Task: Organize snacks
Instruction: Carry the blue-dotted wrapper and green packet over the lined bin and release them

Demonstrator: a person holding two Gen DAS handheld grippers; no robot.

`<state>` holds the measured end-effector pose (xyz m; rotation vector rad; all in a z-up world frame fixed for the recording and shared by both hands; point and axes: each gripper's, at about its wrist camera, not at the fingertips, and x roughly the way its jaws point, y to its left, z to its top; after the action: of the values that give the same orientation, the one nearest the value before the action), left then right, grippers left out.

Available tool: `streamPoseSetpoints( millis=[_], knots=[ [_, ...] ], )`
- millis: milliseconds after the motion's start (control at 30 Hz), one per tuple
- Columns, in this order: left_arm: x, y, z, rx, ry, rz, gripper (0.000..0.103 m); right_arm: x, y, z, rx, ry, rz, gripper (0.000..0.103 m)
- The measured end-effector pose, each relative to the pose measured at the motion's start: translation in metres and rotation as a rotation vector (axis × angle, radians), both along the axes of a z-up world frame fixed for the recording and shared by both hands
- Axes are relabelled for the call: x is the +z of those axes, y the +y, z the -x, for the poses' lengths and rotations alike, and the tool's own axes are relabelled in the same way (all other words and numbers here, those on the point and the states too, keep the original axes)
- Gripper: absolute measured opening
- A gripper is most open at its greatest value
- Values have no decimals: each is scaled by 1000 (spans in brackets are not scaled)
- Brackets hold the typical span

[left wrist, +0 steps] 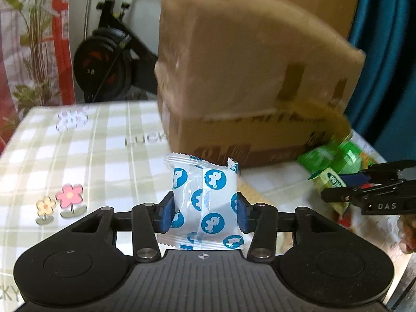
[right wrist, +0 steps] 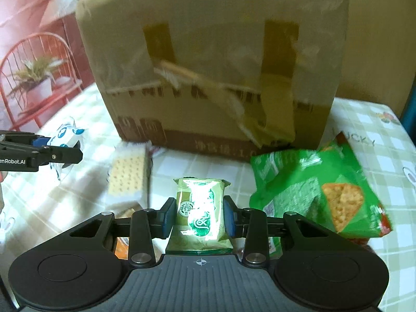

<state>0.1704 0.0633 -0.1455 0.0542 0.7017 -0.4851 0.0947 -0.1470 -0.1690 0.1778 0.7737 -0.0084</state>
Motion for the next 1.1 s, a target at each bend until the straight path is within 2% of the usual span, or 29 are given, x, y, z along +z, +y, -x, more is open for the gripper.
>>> streamPoseSetpoints(
  millis=[400, 600, 733, 900, 1100],
  knots=[
    [90, -28, 33, -6, -208, 63, 49, 85, -14, 29, 38, -259, -9, 35],
    [132, -53, 12, -6, -297, 91, 49, 144, -42, 12, 37, -403, 28, 35],
    [150, -74, -15, -6, -331, 103, 49, 178, -69, -12, 20, -477, 58, 35],
    [154, -91, -57, 30, -307, 99, 49, 192, -91, -52, -15, -488, 80, 35],
    [143, -95, -89, 58, -264, 58, 49, 173, -102, -95, -42, -427, 73, 35]
  ],
)
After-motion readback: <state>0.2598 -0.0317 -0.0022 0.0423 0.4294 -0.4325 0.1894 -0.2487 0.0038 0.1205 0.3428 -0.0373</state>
